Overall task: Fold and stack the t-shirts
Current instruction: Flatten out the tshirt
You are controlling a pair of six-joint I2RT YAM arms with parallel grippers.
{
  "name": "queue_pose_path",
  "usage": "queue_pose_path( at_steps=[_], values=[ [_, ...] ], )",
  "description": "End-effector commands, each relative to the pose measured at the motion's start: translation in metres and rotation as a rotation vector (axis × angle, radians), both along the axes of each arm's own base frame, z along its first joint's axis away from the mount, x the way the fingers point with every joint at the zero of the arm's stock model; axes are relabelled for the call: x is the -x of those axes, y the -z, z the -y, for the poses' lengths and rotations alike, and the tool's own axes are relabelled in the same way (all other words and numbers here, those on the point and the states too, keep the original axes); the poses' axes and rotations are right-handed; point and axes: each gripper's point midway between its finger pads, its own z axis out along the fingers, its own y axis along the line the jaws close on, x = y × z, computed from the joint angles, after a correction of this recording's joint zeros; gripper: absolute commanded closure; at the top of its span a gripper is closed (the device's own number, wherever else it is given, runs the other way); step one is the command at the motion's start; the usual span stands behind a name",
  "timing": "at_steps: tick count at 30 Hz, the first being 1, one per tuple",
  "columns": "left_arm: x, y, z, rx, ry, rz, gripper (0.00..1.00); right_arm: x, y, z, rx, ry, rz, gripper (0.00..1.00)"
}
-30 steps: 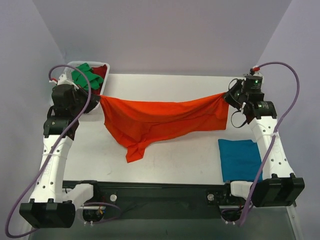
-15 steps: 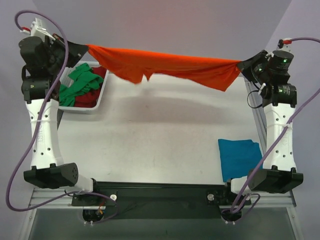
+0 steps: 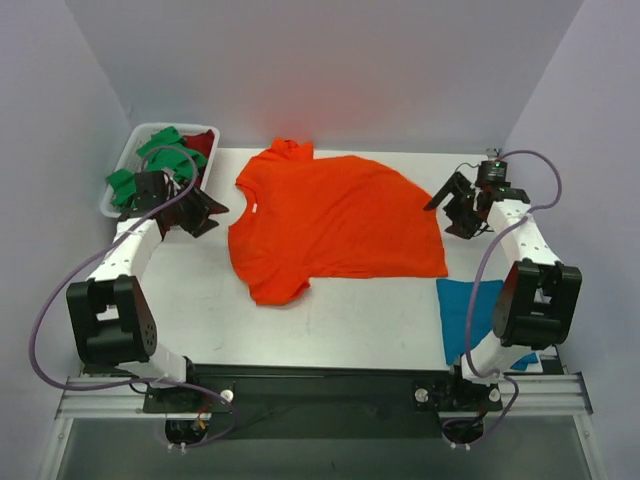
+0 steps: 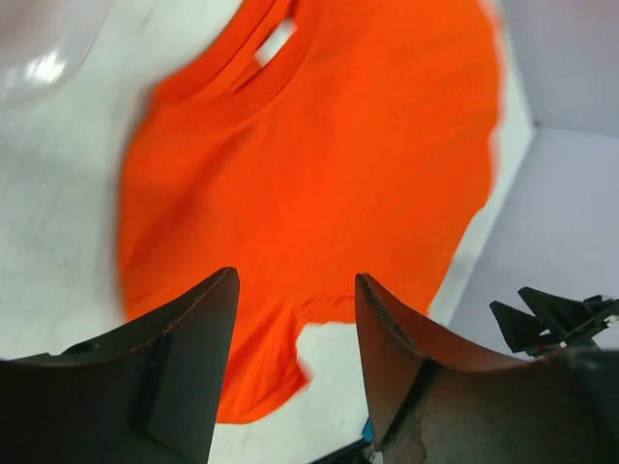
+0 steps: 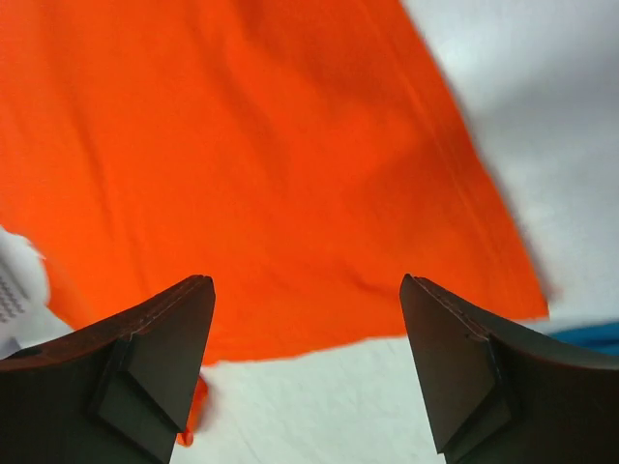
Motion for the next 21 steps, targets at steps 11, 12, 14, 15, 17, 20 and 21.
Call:
queue_pose_path(
  at_steps=[11,12,14,15,17,20,21],
  values=[
    [0.073,0.057,0.008,-0.203,-0.104,-0.050,0.44,0.086,0.074,0.004,0.113,0.058,-0.128,0.25],
    [0.073,0.061,0.012,-0.201,-0.098,-0.049,0.46,0.091,0.079,0.004,0.112,0.061,-0.142,0.25],
    [0.078,0.073,0.016,-0.200,-0.091,-0.077,0.48,0.094,0.080,0.002,0.099,0.068,-0.135,0.25],
    [0.076,0.073,0.022,-0.195,-0.083,-0.068,0.49,0.093,0.079,-0.004,0.068,0.056,-0.116,0.26],
    [0.077,0.079,0.028,-0.191,-0.068,-0.077,0.50,0.102,0.083,-0.011,0.040,0.055,-0.112,0.27],
    [0.077,0.082,0.037,-0.187,-0.045,-0.085,0.52,0.121,0.090,-0.016,0.003,0.091,-0.108,0.27],
    [0.078,0.082,0.039,-0.186,-0.042,-0.085,0.52,0.126,0.091,-0.016,-0.006,0.121,-0.102,0.27]
  ],
)
